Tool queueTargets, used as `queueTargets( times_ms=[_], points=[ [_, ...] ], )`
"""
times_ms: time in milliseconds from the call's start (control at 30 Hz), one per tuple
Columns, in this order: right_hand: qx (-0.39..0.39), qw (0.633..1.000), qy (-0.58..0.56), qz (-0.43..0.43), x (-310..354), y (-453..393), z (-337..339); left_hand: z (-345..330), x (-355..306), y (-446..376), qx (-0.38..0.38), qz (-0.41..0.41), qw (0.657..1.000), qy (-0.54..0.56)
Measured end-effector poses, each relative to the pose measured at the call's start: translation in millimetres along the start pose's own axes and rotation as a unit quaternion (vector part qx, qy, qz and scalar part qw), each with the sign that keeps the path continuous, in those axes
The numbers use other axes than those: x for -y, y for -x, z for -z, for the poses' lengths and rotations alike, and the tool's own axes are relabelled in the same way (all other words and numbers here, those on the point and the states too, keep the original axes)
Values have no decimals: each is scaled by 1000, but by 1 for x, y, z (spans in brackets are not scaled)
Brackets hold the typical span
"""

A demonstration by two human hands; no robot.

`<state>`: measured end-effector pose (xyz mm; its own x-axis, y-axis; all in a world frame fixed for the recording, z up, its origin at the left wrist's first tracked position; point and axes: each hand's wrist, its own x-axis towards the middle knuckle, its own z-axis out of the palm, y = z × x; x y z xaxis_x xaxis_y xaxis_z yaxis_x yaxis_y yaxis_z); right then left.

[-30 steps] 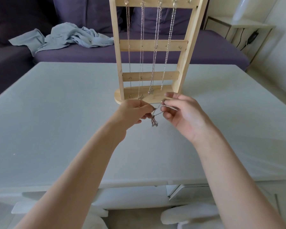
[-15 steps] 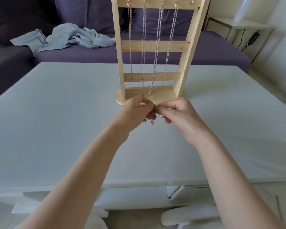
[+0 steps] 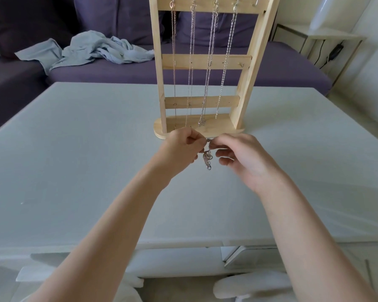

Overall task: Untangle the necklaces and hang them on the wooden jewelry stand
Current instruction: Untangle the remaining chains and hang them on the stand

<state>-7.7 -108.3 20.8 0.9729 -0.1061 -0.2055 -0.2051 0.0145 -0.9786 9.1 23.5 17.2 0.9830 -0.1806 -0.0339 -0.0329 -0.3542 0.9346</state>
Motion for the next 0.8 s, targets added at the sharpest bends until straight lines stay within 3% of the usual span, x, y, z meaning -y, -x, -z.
queueTargets(
  times_ms=[100, 333, 533, 800],
  points=[
    [13, 999, -41, -6, 2, 1, -1, 1, -2, 0, -4, 2, 1000, 26],
    [32, 999, 18, 25, 2, 2, 0, 6, -3, 3, -20, -19, 999, 37],
    [1, 995, 54, 89, -2, 2, 3, 9, 0, 4, -46, -25, 998, 33],
    [17, 991, 94, 98, -4, -1, 2, 11, 2, 4, -49, -51, 997, 28]
  ],
)
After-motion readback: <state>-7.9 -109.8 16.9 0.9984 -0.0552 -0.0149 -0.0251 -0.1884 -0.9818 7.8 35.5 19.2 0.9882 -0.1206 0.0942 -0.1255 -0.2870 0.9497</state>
